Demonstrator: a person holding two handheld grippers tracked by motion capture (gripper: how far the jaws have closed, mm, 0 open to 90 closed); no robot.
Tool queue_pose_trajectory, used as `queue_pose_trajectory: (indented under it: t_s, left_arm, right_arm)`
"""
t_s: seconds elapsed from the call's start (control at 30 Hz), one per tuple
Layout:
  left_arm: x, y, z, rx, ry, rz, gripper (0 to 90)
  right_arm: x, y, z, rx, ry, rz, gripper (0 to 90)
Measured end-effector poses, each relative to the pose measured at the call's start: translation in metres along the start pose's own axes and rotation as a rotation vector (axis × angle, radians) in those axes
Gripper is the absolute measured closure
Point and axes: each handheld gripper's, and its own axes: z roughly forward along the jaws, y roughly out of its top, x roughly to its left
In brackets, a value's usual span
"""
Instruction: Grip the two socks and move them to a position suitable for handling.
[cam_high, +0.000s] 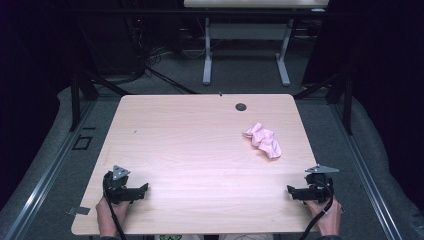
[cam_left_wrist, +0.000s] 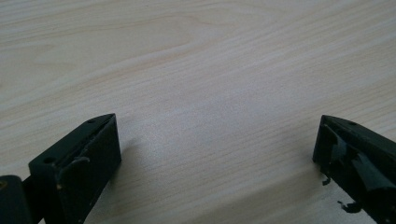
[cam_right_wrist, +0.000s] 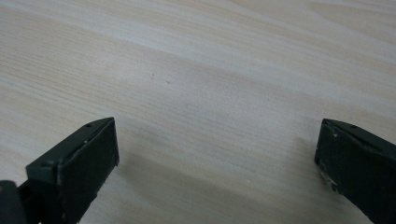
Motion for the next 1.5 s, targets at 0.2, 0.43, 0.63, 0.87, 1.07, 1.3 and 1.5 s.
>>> queue_pose_trajectory:
  t_s: [0.2, 0.43, 0.63, 0.87, 1.07, 1.3, 1.5]
  left_arm:
    - [0.0, 0.0, 0.0, -0.008, 0.006, -0.007, 2.6]
    - [0.0, 0.0, 0.0, -0.009, 0.006, -0.006, 2.8]
    - [0.0, 0.0, 0.0, -0.007, 0.003, -0.003, 2.8]
    - [0.0, 0.0, 0.0, -0.007, 0.003, -0.003, 2.8]
    - [0.0, 0.0, 0.0, -0.007, 0.003, -0.003, 2.8]
    - [0.0, 0.0, 0.0, -0.009, 0.003, -0.002, 3.0]
    - [0.0, 0.0, 0.0, -0.008, 0.002, -0.002, 3.0]
  right_arm:
    - [0.001, 0.025, -0.008, 0.004, 0.053, -0.025, 0.0]
    - [0.003, 0.058, -0.008, 0.008, 0.095, -0.048, 0.0]
    - [0.006, 0.097, 0.006, 0.033, 0.131, -0.07, 0.0]
    - [0.012, 0.131, 0.033, 0.056, 0.151, -0.086, 1.4]
    - [0.017, 0.153, 0.057, 0.053, 0.122, -0.097, 16.1]
    - [0.02, 0.16, 0.09, 0.116, 0.072, -0.087, 36.9]
    - [0.019, 0.157, 0.096, 0.153, 0.096, -0.074, 61.3]
